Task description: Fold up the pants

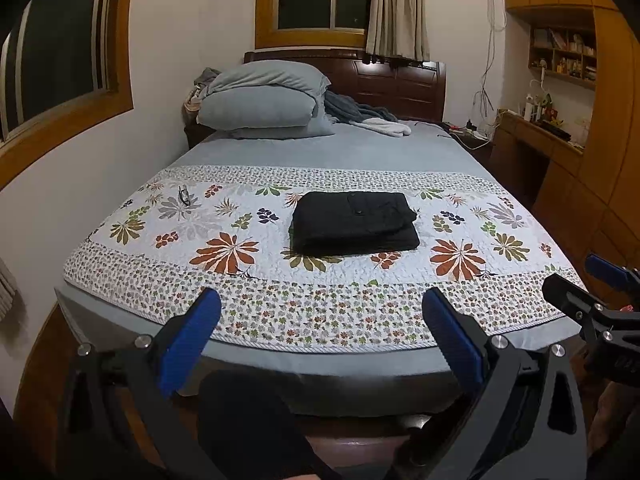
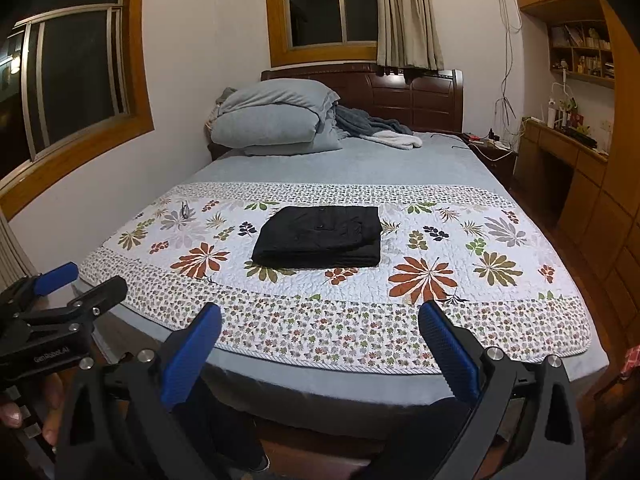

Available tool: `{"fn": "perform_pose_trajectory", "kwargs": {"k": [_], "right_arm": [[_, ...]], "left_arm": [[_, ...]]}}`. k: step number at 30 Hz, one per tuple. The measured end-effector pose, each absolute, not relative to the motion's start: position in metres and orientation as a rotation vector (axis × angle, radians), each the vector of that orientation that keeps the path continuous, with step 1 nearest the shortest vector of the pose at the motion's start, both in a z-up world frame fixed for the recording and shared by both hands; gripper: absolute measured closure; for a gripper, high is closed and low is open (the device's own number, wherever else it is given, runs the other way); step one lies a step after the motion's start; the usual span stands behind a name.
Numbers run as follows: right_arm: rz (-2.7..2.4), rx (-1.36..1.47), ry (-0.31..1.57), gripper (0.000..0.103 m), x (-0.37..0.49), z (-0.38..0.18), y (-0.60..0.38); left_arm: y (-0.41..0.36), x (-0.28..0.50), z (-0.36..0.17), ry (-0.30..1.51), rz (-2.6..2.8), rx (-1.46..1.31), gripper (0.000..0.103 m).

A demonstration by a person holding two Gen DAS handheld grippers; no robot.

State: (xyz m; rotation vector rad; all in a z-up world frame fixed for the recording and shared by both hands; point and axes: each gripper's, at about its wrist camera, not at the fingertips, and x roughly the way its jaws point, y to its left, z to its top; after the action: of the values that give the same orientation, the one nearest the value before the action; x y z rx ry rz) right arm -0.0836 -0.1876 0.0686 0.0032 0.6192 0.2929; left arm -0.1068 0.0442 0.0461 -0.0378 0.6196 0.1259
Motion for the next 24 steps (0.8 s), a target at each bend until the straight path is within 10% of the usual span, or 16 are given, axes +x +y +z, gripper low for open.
{"fn": "perform_pose_trajectory", "kwargs": {"k": [24], "right_arm": [[0.28, 0.011, 0.624, 0.004, -0.0797, 0.0665, -0.1924]], "left_arm": [[0.0394, -0.111, 0.0528, 0.593, 0.104, -0.04, 0.003]]}}
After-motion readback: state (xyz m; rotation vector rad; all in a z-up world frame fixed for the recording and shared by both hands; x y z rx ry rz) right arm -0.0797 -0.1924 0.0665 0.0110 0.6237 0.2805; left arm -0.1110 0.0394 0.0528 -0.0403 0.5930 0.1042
